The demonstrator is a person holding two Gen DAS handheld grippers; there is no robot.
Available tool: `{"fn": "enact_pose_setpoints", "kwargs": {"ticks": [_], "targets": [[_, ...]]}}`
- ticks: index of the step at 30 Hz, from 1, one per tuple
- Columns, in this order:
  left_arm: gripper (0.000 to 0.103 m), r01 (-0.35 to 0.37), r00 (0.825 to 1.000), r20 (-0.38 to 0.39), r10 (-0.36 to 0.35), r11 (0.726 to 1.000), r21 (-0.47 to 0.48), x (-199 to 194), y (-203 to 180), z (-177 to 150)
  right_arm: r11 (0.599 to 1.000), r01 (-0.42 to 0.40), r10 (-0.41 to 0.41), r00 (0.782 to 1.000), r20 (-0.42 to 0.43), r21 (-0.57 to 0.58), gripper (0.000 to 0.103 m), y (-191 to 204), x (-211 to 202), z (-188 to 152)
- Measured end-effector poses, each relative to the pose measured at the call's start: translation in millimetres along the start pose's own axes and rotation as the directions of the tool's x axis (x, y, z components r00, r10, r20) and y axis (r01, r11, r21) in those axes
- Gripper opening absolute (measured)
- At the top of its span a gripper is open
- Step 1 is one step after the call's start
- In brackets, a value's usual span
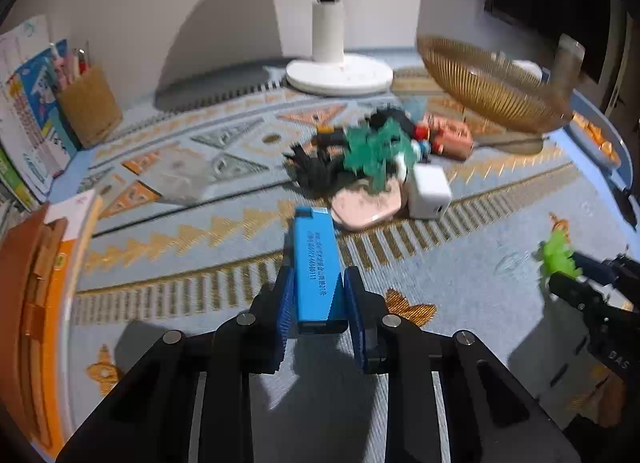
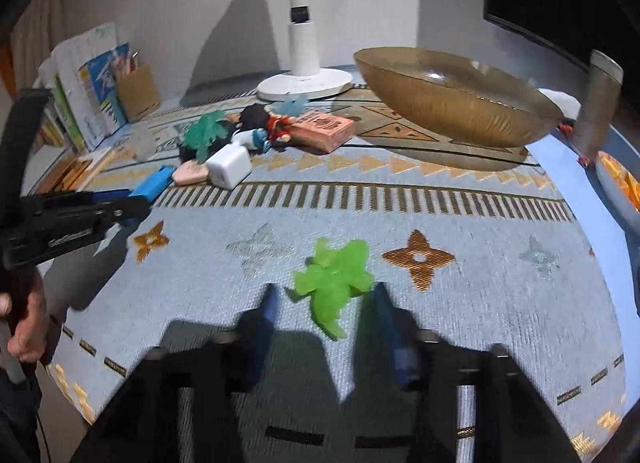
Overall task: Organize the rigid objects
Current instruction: 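Carry the blue box and green figure over the amber bowl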
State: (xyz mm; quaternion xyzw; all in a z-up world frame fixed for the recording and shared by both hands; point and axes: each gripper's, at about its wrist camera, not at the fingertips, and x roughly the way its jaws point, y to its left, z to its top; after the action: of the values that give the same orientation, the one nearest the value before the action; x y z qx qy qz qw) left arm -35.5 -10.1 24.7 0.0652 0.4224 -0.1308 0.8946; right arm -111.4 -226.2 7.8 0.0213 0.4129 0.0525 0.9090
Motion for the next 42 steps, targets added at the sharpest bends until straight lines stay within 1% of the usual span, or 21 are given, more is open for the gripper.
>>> {"fn": "enact_pose_setpoints", "kwargs": {"ticks": [1, 6, 7, 9, 10, 12, 17, 19, 20, 23, 24, 25, 26, 27, 30, 33, 34, 36, 37, 39, 42], "targets": [[0.022, 0.001, 1.000, 0.013, 0.000, 1.000, -0.007, -6, 2, 2, 1.000, -0.023, 0.023, 1.000, -0.001, 0.006, 0.036, -1, -1, 0], [0.021, 0.001, 0.999, 0.050, 0.001, 1.000, -0.023, -26, 7, 17, 0.998, -0.059, 0.059, 0.998, 0.004, -0.003, 0.034, 5, -6, -4], [0.021, 0.001, 0.998, 0.056, 0.000, 1.000, -0.022, -30, 6, 20, 0.997, -0.072, 0.073, 0.997, 0.018, -0.004, 0.025, 5, -11, -3], [0.021, 0.014, 0.997, 0.073, -0.013, 1.000, -0.016, -36, 2, 31, 0.997, -0.079, 0.079, 0.996, 0.043, -0.007, 0.025, 3, -19, -1], [0.018, 0.024, 0.996, 0.084, -0.023, 1.000, -0.008, -40, -2, 38, 0.997, -0.075, 0.076, 0.995, 0.060, -0.007, 0.025, 0, -25, 2], [0.012, 0.029, 0.994, 0.107, -0.030, 0.999, 0.016, -47, -12, 51, 0.998, -0.064, 0.064, 0.993, 0.097, -0.002, 0.025, -9, -35, 10], [0.012, 0.060, 0.983, 0.170, -0.072, 0.995, 0.076, -61, -43, 88, 0.998, -0.025, 0.016, 0.989, 0.149, 0.060, 0.025, -46, -50, 25], [0.012, 0.052, 0.980, 0.188, -0.071, 0.993, 0.105, -62, -53, 96, 0.996, -0.038, 0.025, 0.989, 0.145, 0.086, 0.025, -64, -50, 28], [0.012, 0.052, 0.979, 0.189, -0.073, 0.993, 0.110, -61, -56, 99, 0.993, -0.075, 0.063, 0.990, 0.130, 0.092, 0.025, -72, -48, 28], [0.013, 0.078, 0.982, 0.165, -0.089, 0.994, 0.074, -55, -51, 97, 0.975, -0.180, 0.169, 0.981, 0.099, 0.127, 0.029, -87, -46, 22], [0.016, 0.095, 0.983, 0.153, -0.102, 0.994, 0.056, -53, -45, 93, 0.973, -0.191, 0.180, 0.979, 0.097, 0.127, 0.039, -87, -46, 19], [0.029, 0.114, 0.984, 0.134, -0.119, 0.993, 0.041, -52, -39, 86, 0.976, -0.184, 0.173, 0.980, 0.093, 0.118, 0.049, -83, -46, 16], [0.035, 0.126, 0.986, 0.109, -0.128, 0.992, 0.028, -49, -32, 78, 0.978, -0.173, 0.164, 0.982, 0.091, 0.112, 0.069, -80, -45, 14], [0.044, 0.118, 0.989, 0.092, -0.119, 0.993, 0.018, -47, -25, 67, 0.981, -0.164, 0.155, 0.984, 0.090, 0.100, 0.075, -75, -44, 12], [0.046, 0.073, 0.997, 0.023, -0.073, 0.997, -0.017, -33, 0, 30, 0.984, -0.172, 0.169, 0.983, 0.066, 0.046, 0.075, -54, -38, 11], [0.046, 0.077, 0.995, -0.056, -0.081, 0.995, -0.063, -16, 21, 3, 0.997, -0.073, 0.073, 0.996, 0.042, 0.011, 0.075, -45, -28, 13], [0.046, 0.073, 0.995, -0.067, -0.077, 0.995, -0.063, -13, 24, -1, 0.998, -0.063, 0.062, 0.997, 0.042, 0.029, 0.075, -52, -27, 11], [0.046, 0.076, 0.993, -0.085, -0.080, 0.996, -0.043, -3, 23, -6, 0.992, -0.085, 0.082, 0.996, 0.039, 0.095, 0.075, -73, -28, 9], [0.046, 0.090, 0.991, -0.095, -0.092, 0.996, -0.029, 3, 20, -6, 0.983, -0.099, 0.094, 0.995, 0.039, 0.154, 0.075, -91, -30, 5], [0.046, 0.111, 0.988, -0.106, -0.110, 0.994, -0.001, 13, 10, -2, 0.972, -0.104, 0.097, 0.994, 0.041, 0.210, 0.075, -111, -34, 1], [0.044, 0.089, 0.992, -0.096, -0.084, 0.995, 0.049, 25, -7, 4, 0.970, -0.100, 0.096, 0.995, 0.026, 0.221, 0.075, -121, -36, -2]]}}
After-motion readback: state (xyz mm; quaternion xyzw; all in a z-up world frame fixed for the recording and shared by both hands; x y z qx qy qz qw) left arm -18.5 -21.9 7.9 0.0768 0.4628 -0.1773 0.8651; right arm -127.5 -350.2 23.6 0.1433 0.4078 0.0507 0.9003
